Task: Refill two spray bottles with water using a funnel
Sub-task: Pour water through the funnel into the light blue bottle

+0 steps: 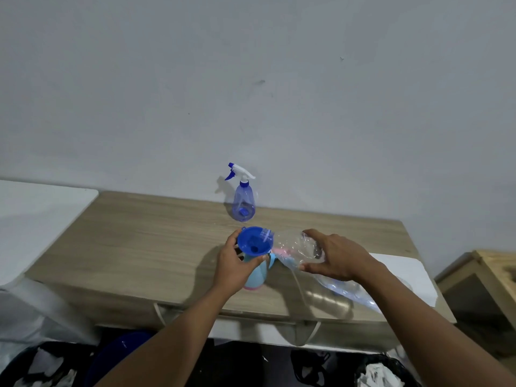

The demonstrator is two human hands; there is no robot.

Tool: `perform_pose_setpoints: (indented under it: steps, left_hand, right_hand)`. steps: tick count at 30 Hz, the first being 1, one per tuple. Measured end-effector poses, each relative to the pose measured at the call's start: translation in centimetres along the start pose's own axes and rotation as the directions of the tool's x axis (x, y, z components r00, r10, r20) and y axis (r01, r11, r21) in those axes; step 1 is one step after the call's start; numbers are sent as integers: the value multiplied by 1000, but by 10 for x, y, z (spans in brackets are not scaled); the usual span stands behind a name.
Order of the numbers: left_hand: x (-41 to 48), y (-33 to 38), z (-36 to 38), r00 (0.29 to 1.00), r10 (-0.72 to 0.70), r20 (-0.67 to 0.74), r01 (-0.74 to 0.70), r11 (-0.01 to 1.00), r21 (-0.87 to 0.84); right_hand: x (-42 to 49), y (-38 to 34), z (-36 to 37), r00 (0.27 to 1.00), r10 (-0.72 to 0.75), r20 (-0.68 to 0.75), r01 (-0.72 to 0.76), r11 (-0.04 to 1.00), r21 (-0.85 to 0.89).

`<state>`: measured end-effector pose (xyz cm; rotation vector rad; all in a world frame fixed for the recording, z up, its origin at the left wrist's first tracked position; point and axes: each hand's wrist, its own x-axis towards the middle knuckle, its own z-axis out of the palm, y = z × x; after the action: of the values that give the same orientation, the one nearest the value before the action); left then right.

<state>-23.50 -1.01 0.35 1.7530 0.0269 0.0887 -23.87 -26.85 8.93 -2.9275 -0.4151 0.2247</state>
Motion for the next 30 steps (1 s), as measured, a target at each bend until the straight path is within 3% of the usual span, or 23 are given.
perform_pose_setpoints:
  steps: [30]
  left_hand:
    - [0, 9, -1, 999, 20, 42, -21, 999, 28]
  right_hand:
    - [-3, -10, -25, 993, 56, 100, -38, 983, -179]
